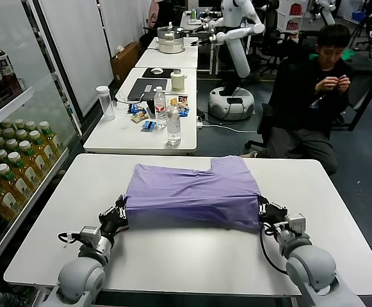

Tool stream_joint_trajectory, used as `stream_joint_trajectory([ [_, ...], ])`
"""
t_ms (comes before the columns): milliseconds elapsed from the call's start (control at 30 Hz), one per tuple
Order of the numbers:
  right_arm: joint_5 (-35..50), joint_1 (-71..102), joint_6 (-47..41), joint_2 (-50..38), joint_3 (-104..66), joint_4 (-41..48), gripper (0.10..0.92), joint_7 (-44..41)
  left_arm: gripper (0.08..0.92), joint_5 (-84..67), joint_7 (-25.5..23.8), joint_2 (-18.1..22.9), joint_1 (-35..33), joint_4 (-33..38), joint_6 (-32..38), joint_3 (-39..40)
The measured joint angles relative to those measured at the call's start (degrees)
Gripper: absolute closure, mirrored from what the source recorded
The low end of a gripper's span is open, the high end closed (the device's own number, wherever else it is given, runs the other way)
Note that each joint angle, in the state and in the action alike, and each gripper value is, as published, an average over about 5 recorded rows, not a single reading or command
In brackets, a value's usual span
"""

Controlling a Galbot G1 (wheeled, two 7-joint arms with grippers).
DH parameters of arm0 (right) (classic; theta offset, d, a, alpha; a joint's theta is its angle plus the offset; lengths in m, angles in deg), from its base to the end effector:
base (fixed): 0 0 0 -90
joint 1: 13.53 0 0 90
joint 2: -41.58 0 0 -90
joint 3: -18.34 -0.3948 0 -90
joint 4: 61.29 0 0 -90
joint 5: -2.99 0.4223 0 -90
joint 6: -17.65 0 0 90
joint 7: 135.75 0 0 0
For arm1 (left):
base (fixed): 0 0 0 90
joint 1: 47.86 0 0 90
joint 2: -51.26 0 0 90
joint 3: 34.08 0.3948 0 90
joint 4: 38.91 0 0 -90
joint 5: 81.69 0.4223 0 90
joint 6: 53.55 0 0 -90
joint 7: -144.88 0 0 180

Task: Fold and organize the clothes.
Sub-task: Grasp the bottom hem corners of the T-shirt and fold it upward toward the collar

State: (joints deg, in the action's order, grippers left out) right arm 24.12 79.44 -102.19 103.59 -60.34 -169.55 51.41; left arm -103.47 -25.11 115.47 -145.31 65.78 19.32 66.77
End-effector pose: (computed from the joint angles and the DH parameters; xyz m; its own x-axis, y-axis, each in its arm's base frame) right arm 0.3788 -0.0537 -0.2887 -0.9276 -0.1238 0.3525 -0.1853 0.9717 -0.1462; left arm 0.3599 0.0559 -0.3421 -0.9616 0.0844 0.2613 0.1080 0.9911 0.0773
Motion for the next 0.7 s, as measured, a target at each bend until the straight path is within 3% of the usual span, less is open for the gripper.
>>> stream_joint_trajectory([
  [300, -3.1, 1.24, 0.14, 0.48, -0.15, -0.16, 0.588, -0.75, 0.676, 1.09, 0.94, 0.81, 2.13, -3.75, 0.36, 1.18],
  [700, -2.04, 7.55, -1.38, 1.84, -3.4, -4.53, 0.249, 0.76, 0.33, 0.0, 2.19, 0.84, -0.47, -1.96, -0.12, -0.9],
])
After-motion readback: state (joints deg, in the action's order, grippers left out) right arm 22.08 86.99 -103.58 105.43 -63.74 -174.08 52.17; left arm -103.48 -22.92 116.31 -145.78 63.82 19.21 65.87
